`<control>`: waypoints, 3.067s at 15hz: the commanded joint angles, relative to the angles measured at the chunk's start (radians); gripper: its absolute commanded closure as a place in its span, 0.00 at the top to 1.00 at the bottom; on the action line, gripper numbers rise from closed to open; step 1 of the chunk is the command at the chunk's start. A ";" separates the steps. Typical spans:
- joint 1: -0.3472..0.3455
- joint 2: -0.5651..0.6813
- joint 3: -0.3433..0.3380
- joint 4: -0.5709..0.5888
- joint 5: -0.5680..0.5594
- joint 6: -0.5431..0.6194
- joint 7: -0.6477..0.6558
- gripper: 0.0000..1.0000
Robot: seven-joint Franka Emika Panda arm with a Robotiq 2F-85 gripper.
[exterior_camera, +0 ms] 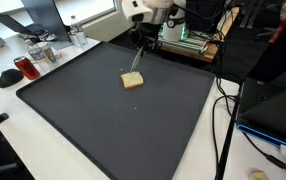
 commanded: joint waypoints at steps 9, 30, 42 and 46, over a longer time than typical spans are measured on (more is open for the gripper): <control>0.167 0.220 0.003 0.254 -0.174 -0.191 0.279 0.01; 0.032 0.269 -0.032 0.285 0.071 -0.058 0.247 0.01; -0.283 0.108 -0.087 0.064 0.495 0.264 -0.388 0.01; -0.380 0.065 -0.082 0.024 0.702 0.264 -0.657 0.01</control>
